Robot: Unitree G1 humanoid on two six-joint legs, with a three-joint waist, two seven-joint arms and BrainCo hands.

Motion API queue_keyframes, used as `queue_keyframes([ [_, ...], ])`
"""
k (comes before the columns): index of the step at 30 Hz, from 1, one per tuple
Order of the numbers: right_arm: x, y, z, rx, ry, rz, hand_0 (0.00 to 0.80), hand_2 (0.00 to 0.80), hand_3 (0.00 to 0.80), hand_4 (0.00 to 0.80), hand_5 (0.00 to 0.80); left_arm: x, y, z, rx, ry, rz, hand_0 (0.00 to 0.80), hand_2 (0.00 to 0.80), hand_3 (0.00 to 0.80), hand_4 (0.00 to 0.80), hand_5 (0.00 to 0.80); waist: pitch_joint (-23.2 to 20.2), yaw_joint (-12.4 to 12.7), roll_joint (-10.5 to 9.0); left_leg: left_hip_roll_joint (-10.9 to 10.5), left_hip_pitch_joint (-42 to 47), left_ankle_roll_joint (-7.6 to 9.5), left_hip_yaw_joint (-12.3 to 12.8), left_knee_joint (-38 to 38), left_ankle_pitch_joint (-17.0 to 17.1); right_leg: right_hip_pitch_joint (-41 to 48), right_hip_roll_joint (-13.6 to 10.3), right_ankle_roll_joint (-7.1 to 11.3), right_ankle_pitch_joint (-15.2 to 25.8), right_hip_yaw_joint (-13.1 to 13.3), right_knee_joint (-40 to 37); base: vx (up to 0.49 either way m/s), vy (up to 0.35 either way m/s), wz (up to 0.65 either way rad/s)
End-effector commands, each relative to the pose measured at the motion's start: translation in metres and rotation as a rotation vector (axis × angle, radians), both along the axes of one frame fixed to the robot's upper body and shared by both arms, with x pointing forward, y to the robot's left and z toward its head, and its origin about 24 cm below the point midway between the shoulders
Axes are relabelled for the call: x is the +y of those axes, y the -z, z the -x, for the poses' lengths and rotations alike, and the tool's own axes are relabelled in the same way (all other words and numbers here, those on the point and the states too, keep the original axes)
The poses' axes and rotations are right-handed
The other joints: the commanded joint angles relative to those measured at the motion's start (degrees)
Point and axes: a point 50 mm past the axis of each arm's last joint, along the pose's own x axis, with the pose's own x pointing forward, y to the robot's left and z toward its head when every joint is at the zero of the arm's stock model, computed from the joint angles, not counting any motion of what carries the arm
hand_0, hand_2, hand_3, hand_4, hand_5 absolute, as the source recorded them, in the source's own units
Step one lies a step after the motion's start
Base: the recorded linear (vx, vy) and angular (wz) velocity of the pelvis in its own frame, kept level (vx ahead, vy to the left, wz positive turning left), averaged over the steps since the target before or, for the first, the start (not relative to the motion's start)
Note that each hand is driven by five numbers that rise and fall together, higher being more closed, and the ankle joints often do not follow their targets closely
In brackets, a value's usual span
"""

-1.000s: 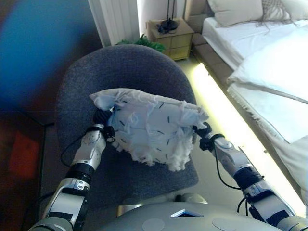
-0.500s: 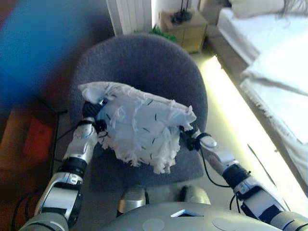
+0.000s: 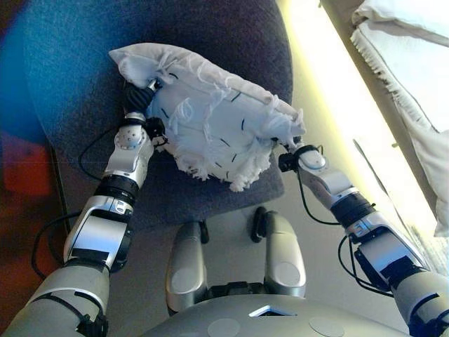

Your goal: Pick up the cushion and take it to the sofa

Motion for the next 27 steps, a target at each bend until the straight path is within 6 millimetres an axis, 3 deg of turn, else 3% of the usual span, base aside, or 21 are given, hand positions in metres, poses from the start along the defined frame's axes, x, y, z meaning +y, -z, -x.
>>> queue_keyframes([
  [1, 0.072, -0.064, 0.000, -0.241, -0.220, -0.190, 0.800, 0.800, 0.800, 0.800, 0.800, -0.055, -0.069, -0.019, -0.257, 0.201, -0.016, 0.800, 0.800, 0.800, 0.800, 0.800, -1.2, -0.8, 1.10, 2.9, -0.2, -0.91, -2.3, 10.3, -12.5, 2.7, -6.5, 7.03, 7.8, 7.2, -7.2, -0.028, -0.026, -0.18],
  [5, 0.079, -0.080, -0.005, -0.274, -0.221, -0.208, 0.800, 0.800, 0.800, 0.800, 0.800, -0.060, -0.090, -0.026, -0.295, 0.216, -0.075, 0.800, 0.800, 0.800, 0.800, 0.800, -0.6, -1.6, 1.55, 3.0, 0.1, -1.68, -1.7, 9.2, -11.8, 2.9, -6.6, 7.39, 8.1, 7.6, -8.3, -0.001, -0.002, -0.10],
  [9, 0.083, -0.085, -0.010, -0.261, -0.199, -0.258, 0.800, 0.800, 0.800, 0.800, 0.800, -0.077, -0.104, -0.032, -0.281, 0.260, -0.107, 0.800, 0.800, 0.800, 0.800, 0.800, -0.6, -2.3, 1.96, 3.1, 1.4, -2.22, -0.9, 8.7, -11.7, 4.5, -7.0, 7.71, 8.0, 7.5, -9.1, 0.067, -0.008, -0.01],
  [17, 0.099, -0.073, -0.004, -0.189, -0.262, -0.197, 0.800, 0.800, 0.800, 0.800, 0.800, -0.092, -0.118, -0.035, -0.295, 0.273, -0.140, 0.800, 0.800, 0.800, 0.800, 0.800, -1.3, -3.0, 1.89, 3.4, 3.5, -3.07, -0.1, 7.7, -11.9, 6.2, -7.4, 8.44, 7.2, 7.3, -10.0, 0.073, -0.023, 0.02],
  [24, 0.106, -0.062, 0.002, -0.142, -0.281, -0.196, 0.800, 0.800, 0.800, 0.800, 0.800, -0.085, -0.125, -0.035, -0.315, 0.217, -0.123, 0.800, 0.800, 0.800, 0.800, 0.800, -0.7, -3.3, 1.88, 3.8, 3.6, -3.52, 0.1, 7.3, -11.5, 5.9, -7.2, 8.57, 6.7, 7.4, -9.9, 0.008, -0.013, -0.01],
  [25, 0.107, -0.060, 0.002, -0.129, -0.269, -0.205, 0.402, 0.402, 0.402, 0.402, 0.402, -0.084, -0.125, -0.035, -0.305, 0.216, -0.127, 0.800, 0.800, 0.800, 0.800, 0.800, -0.7, -3.3, 1.94, 3.8, 3.7, -3.61, 0.1, 7.3, -11.6, 5.9, -7.2, 8.56, 6.6, 7.4, -9.8, 0.000, 0.000, 0.00],
  [26, 0.107, -0.059, 0.001, -0.121, -0.256, -0.210, 0.160, 0.160, 0.160, 0.160, 0.160, -0.085, -0.123, -0.035, -0.297, 0.206, -0.136, 0.800, 0.800, 0.800, 0.800, 0.800, -0.7, -3.2, 2.00, 3.8, 3.8, -3.69, 0.1, 7.2, -11.4, 6.0, -7.2, 8.59, 6.5, 7.3, -9.8, 0.000, 0.000, 0.00],
  [27, 0.107, -0.058, 0.000, -0.114, -0.244, -0.216, 0.000, 0.000, 0.000, 0.000, 0.000, -0.085, -0.122, -0.036, -0.288, 0.195, -0.136, 0.546, 0.546, 0.546, 0.546, 0.546, -0.6, -3.1, 2.01, 3.8, 3.8, -3.76, 0.0, 7.1, -11.3, 6.1, -7.2, 8.60, 6.5, 7.3, -9.6, 0.000, 0.000, 0.00],
])
